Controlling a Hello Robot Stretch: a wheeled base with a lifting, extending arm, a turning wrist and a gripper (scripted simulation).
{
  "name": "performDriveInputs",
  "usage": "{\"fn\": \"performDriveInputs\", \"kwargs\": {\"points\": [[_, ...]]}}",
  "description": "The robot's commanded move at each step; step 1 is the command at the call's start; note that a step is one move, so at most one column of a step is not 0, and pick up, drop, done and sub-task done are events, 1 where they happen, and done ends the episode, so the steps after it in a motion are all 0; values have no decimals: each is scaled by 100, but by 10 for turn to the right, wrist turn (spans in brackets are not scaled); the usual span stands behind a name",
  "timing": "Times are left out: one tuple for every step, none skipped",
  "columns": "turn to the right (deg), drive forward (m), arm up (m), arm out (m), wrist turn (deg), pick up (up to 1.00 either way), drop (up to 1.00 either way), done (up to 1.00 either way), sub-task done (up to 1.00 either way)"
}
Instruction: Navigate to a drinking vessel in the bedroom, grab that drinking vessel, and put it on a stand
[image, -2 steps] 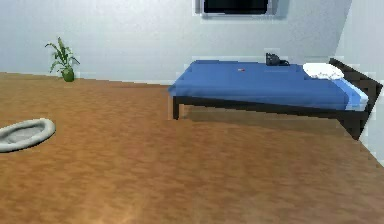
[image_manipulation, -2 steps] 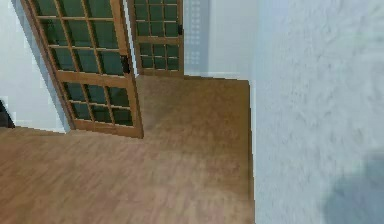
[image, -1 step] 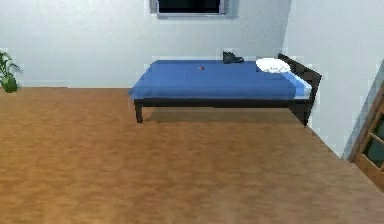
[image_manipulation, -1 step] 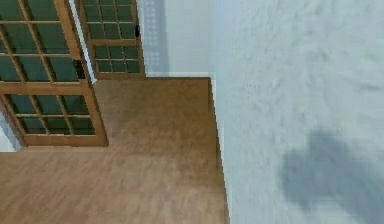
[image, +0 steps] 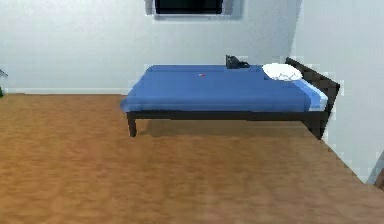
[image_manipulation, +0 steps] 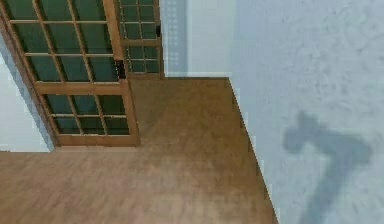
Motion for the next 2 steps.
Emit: {"fn": "performDriveInputs", "kwargs": {"points": [[-450, 0, 0, 0, 0, 0, 0, 0, 0], [-360, 0, 0, 0, 0, 0, 0, 0, 0]]}}
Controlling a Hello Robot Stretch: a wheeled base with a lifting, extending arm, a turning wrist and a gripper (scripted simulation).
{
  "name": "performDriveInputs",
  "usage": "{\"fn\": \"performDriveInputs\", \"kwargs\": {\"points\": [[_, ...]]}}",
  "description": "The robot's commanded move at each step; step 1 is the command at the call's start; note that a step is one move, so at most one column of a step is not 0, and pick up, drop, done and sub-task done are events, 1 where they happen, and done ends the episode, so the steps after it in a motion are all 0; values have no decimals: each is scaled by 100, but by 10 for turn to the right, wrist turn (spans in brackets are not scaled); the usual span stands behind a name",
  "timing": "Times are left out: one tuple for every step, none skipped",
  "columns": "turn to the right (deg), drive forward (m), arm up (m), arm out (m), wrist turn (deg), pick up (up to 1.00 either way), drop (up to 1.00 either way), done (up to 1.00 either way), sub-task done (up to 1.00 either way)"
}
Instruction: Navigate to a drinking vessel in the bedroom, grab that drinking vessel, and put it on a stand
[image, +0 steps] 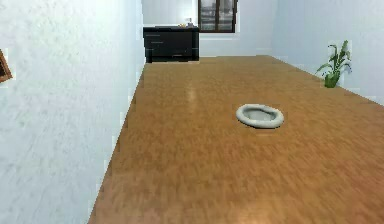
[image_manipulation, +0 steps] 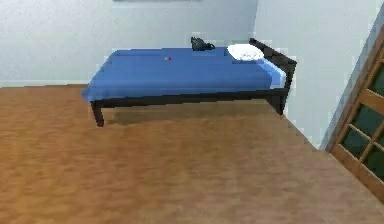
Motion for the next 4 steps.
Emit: {"fn": "performDriveInputs", "kwargs": {"points": [[0, 100, 0, 0, 0, 0, 0, 0, 0], [-30, 0, 0, 0, 0, 0, 0, 0, 0], [0, 100, 0, 0, 0, 0, 0, 0, 0], [0, 100, 0, 0, 0, 0, 0, 0, 0]]}}
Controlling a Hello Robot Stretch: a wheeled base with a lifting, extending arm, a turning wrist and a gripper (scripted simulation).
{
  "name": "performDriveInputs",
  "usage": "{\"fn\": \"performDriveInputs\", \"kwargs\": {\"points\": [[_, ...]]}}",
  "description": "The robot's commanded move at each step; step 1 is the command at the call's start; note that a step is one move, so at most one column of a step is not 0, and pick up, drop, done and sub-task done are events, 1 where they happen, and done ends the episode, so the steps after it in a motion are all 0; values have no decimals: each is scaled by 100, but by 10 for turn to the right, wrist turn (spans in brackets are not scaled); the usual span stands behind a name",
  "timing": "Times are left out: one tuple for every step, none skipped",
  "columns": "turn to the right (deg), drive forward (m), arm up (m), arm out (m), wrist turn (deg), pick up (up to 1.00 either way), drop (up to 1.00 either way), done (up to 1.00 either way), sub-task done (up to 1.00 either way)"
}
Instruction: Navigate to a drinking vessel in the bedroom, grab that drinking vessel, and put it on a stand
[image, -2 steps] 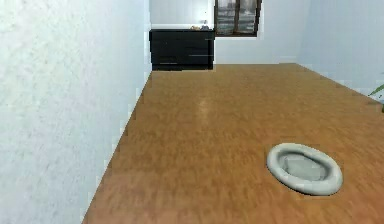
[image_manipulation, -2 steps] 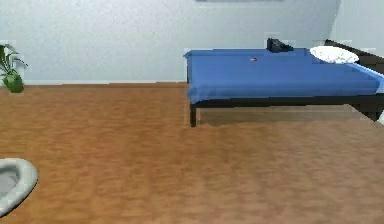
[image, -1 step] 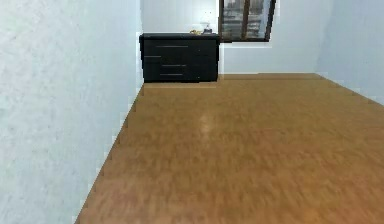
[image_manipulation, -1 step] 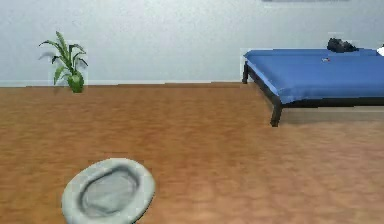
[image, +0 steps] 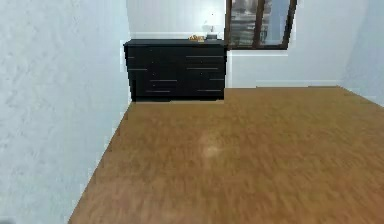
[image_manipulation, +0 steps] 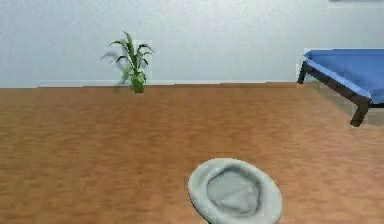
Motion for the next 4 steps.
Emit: {"fn": "performDriveInputs", "kwargs": {"points": [[0, 100, 0, 0, 0, 0, 0, 0, 0], [0, 100, 0, 0, 0, 0, 0, 0, 0], [30, 0, 0, 0, 0, 0, 0, 0, 0], [0, 65, 0, 0, 0, 0, 0, 0, 0]]}}
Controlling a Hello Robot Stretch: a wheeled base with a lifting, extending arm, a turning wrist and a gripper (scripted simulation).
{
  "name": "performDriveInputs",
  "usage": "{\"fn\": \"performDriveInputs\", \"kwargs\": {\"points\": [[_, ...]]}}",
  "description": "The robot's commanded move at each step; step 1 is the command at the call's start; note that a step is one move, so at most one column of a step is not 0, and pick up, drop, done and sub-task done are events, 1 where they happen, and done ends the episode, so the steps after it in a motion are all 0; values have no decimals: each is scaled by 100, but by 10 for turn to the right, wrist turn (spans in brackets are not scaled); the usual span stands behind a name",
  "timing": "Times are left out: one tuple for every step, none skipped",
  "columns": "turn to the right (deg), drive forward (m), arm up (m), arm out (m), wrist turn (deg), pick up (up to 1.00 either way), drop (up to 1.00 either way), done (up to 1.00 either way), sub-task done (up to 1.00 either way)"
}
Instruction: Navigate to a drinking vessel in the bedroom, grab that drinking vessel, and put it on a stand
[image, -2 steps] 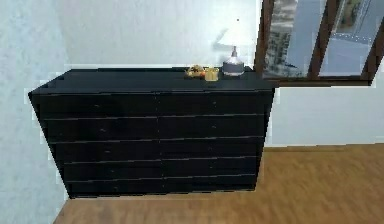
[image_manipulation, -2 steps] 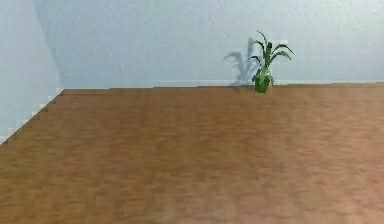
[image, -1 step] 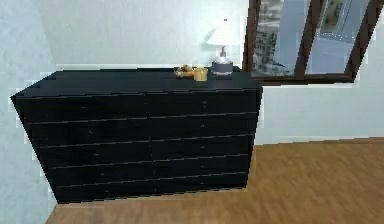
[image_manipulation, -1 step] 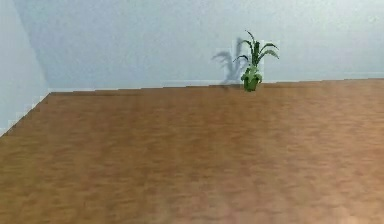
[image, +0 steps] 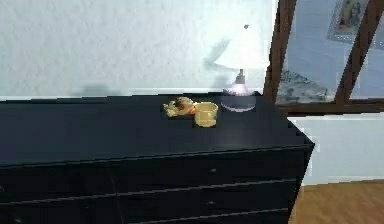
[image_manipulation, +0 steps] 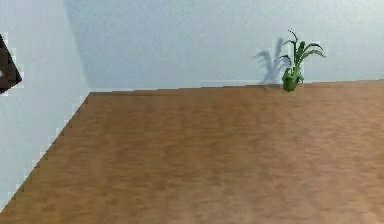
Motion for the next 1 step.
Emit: {"fn": "performDriveInputs", "kwargs": {"points": [[-450, 0, 0, 0, 0, 0, 0, 0, 0]]}}
